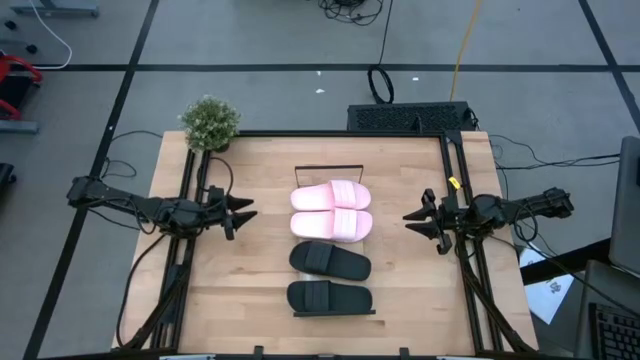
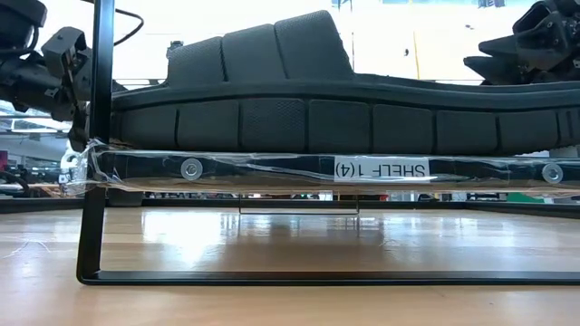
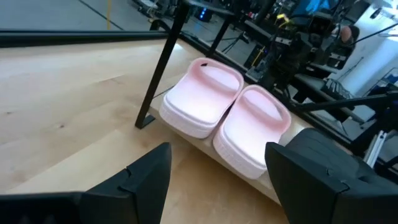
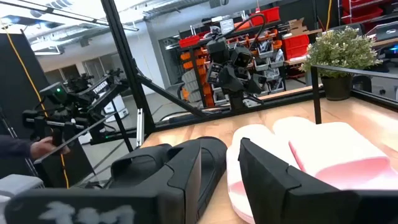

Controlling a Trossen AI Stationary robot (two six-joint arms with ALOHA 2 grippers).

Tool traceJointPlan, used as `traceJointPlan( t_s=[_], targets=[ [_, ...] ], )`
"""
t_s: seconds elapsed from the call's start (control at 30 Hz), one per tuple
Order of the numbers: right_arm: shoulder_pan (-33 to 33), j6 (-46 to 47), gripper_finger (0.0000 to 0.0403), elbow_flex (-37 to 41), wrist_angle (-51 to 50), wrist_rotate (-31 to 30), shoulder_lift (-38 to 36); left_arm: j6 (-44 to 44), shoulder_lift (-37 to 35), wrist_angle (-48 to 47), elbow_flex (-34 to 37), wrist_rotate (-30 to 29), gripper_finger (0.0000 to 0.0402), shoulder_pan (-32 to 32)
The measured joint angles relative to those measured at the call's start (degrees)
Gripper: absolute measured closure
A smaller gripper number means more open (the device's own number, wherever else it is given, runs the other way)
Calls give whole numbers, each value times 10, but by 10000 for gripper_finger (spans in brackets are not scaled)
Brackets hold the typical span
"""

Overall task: Pick and place slides into the shelf
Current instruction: Return to Home Position

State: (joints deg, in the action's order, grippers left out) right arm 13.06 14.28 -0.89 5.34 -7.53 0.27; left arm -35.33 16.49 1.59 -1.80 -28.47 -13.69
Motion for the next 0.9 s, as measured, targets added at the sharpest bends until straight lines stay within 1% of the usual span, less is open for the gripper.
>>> traceJointPlan(
  t_s=[0.17, 0.9],
  targets=[
    [0, 20, 303, 0, 0, 0, 0, 7, 0, 3, 0, 0, 146, 0],
    [0, 20, 303, 0, 0, 1, 0, 10, 0, 3, 0, -1, 146, 0]
  ],
)
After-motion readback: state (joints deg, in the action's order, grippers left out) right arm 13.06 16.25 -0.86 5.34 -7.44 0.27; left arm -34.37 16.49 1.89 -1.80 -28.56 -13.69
